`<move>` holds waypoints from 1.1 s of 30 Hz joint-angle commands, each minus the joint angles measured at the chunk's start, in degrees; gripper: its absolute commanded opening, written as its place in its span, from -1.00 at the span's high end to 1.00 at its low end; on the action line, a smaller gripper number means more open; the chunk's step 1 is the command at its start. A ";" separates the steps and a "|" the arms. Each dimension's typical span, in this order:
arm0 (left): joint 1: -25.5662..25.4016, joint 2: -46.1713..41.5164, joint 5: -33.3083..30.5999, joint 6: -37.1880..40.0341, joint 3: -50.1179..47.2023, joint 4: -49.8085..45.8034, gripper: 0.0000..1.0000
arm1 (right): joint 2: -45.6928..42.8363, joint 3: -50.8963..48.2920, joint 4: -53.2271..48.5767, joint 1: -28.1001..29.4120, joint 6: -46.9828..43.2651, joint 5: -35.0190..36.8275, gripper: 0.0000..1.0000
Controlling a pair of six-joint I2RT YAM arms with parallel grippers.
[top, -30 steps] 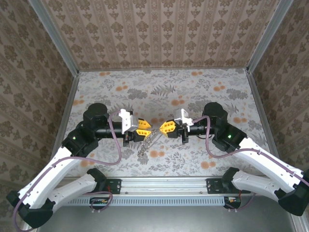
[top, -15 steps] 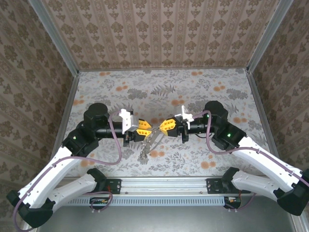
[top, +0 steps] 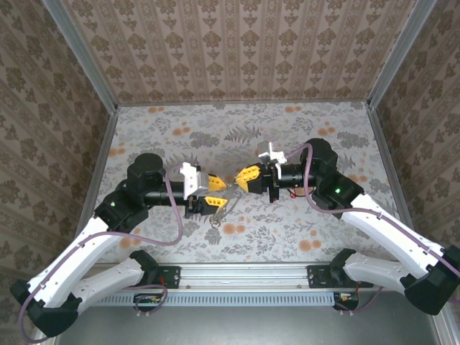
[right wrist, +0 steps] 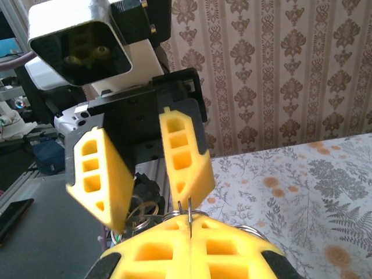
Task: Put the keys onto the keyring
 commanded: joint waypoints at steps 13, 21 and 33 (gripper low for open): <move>-8.09 2.40 -24.70 5.59 -1.46 0.41 0.09 | 1.54 3.48 2.84 -0.98 5.89 0.86 1.00; -8.25 1.83 -26.40 6.59 -2.76 0.35 0.64 | 1.58 3.19 3.98 -2.03 7.99 0.83 1.00; -8.33 2.40 -30.64 5.82 -3.67 1.37 0.14 | 3.10 5.59 1.62 -4.90 13.44 3.37 1.00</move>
